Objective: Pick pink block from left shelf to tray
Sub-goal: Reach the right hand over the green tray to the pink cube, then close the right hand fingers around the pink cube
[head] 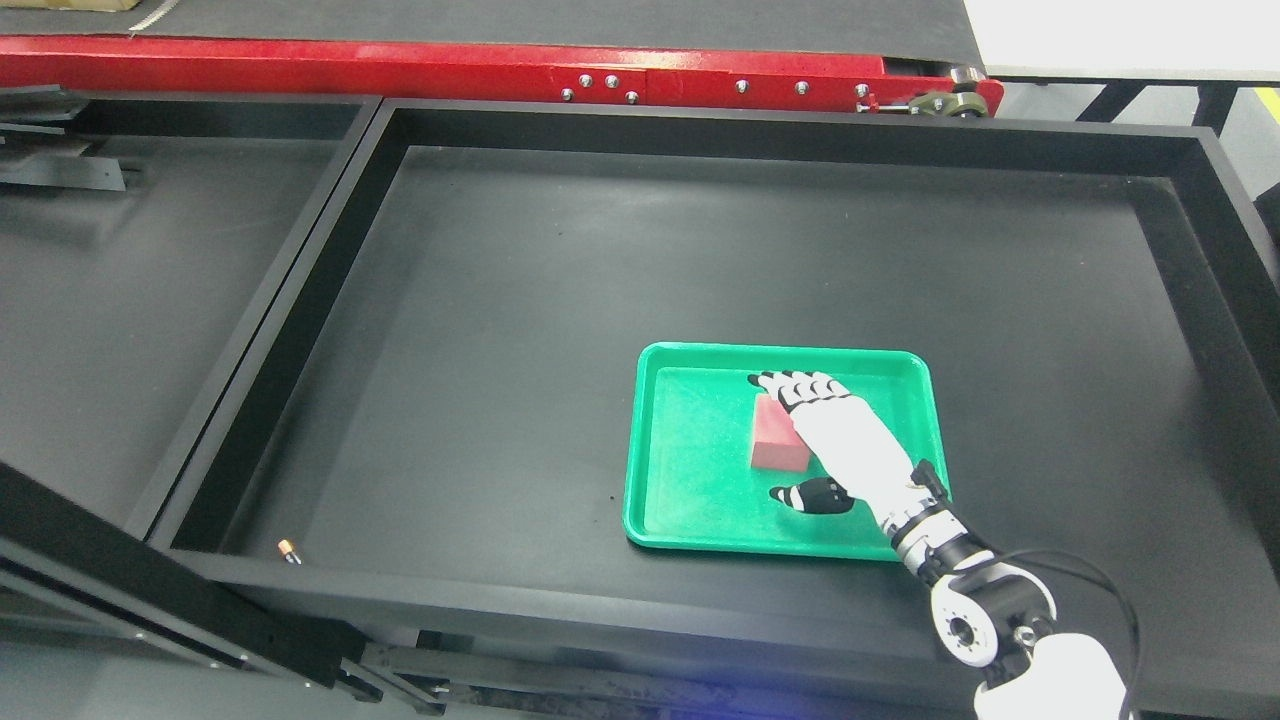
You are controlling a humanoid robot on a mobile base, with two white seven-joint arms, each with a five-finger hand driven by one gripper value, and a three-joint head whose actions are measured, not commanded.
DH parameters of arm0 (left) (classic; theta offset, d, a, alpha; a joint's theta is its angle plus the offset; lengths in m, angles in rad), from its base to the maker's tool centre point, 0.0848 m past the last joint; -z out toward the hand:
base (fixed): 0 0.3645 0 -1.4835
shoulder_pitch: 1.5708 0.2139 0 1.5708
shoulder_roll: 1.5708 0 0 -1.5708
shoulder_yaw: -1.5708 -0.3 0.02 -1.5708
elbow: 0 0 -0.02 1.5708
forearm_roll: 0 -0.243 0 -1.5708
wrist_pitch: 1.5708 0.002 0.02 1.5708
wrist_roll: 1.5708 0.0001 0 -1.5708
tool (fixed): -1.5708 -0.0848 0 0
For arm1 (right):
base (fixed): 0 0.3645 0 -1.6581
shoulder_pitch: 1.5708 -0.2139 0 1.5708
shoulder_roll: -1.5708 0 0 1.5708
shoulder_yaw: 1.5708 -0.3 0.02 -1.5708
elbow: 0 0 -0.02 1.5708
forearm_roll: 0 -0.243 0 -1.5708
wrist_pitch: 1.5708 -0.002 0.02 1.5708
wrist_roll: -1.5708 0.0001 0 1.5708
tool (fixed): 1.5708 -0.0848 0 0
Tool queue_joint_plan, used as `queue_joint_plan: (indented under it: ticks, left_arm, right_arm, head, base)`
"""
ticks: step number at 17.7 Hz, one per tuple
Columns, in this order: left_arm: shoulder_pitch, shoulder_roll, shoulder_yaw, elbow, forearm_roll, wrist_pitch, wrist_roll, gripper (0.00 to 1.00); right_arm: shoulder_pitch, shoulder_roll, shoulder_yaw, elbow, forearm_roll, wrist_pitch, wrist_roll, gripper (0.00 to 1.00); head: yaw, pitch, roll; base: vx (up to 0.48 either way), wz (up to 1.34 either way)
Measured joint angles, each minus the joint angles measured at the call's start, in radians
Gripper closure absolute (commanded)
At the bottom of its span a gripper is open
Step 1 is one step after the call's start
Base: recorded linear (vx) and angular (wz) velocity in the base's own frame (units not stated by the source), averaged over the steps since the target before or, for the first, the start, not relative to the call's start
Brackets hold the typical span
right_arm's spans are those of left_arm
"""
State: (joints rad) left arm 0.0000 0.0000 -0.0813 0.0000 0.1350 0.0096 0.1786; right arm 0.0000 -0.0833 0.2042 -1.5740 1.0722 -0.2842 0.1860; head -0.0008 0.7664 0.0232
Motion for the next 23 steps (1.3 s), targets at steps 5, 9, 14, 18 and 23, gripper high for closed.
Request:
queue_joint_plan:
  ticks: [5, 9, 14, 18, 23]
  left_arm:
    - [0.000, 0.000, 0.000, 0.000, 0.000, 0.000, 0.000, 0.00]
    - [0.000, 0.000, 0.000, 0.000, 0.000, 0.000, 0.000, 0.00]
    - [0.000, 0.000, 0.000, 0.000, 0.000, 0.000, 0.000, 0.00]
    - [0.000, 0.000, 0.000, 0.000, 0.000, 0.000, 0.000, 0.00]
    - [0.000, 0.000, 0.000, 0.000, 0.000, 0.000, 0.000, 0.00]
  right_arm:
    - [-0.006, -0.004, 0.005, 0.021, -0.001, 0.000, 0.011, 0.01]
    - [-0.027, -0.009, 0.008, 0.042, -0.001, 0.000, 0.015, 0.02]
    - [-0.042, -0.017, 0.022, 0.068, -0.001, -0.002, 0.077, 0.04]
    - [-0.050, -0.023, 0.030, 0.087, 0.000, -0.004, 0.096, 0.33]
    - [-0.055, -0.028, 0.037, 0.104, 0.001, 0.000, 0.098, 0.92]
  head:
    - [0.0000, 0.000, 0.000]
    - [0.0000, 0.000, 0.000]
    - [0.0000, 0.000, 0.000]
    - [0.0000, 0.000, 0.000]
    - [0.0000, 0.000, 0.000]
  base:
    - [0.085, -0.03]
    - [0.069, -0.01]
    - [0.010, 0.00]
    - [0.000, 0.00]
    - [0.000, 0.00]
